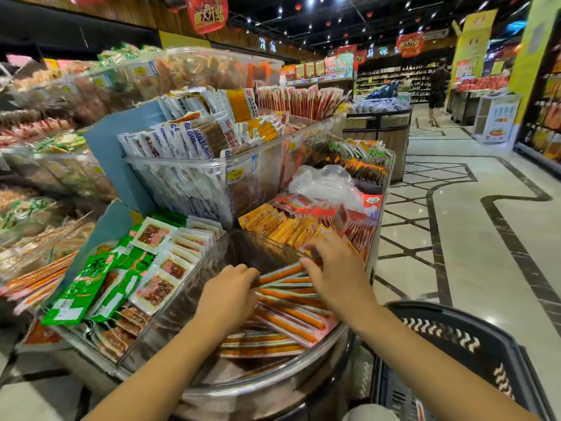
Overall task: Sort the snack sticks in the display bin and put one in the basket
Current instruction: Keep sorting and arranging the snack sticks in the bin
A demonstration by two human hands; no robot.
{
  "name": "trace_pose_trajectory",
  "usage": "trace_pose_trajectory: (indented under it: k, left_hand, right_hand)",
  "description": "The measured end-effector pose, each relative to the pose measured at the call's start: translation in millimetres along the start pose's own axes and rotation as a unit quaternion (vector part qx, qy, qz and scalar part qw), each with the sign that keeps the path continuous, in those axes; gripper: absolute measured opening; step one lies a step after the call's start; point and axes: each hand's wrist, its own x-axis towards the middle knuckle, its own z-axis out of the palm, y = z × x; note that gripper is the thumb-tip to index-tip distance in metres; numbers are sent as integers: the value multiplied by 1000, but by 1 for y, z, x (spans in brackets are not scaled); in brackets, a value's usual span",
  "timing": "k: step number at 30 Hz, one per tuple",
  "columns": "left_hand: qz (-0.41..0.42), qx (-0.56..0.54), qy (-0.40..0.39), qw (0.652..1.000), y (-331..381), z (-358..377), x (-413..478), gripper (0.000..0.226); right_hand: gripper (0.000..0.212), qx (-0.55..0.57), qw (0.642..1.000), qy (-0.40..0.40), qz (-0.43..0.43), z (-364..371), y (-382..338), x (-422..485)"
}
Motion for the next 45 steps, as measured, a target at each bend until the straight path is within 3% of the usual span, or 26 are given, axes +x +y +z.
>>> trace_pose_trajectory:
  k: [11, 19, 23, 27, 30, 33, 37, 40, 42, 45]
  left_hand:
    - [6, -12, 23, 1000, 5, 35, 34, 16]
    - [-10, -79, 21, 997, 4, 33, 30, 32]
    - [11, -84, 81, 993, -8, 3, 22, 25]
    - [23, -21, 159, 987, -43, -27, 8, 23]
    - [-10, 14, 186, 982, -80, -35, -6, 28]
    - [-57, 2, 155, 986, -103, -29, -17, 45]
    - [-93, -39, 134, 986, -108, -20, -16, 54]
    - [-93, -50, 140, 985, -109, -18, -17, 49]
    - [-99, -57, 135, 984, -112, -16, -18, 54]
    - [-101, -63, 127, 985, -113, -15, -17, 59]
  right_hand:
    - [17, -205, 978, 10, -24, 16, 23, -15]
    - [23, -249, 968, 14, -11, 17, 24, -18]
    - [23, -244, 969, 22, -25, 8, 22, -14]
    - [19, -221, 972, 9, -81, 6, 3, -3]
    - [13, -193, 970, -58, -133, 20, -20, 7]
    - [19, -170, 950, -192, -180, 44, -44, 16]
    - [21, -145, 874, -402, -231, 89, -71, 22]
    - [28, -168, 794, -528, -251, 130, -86, 17]
    - [31, -193, 748, -573, -274, 158, -94, 10]
    - [44, -231, 723, -580, -295, 185, -93, -5]
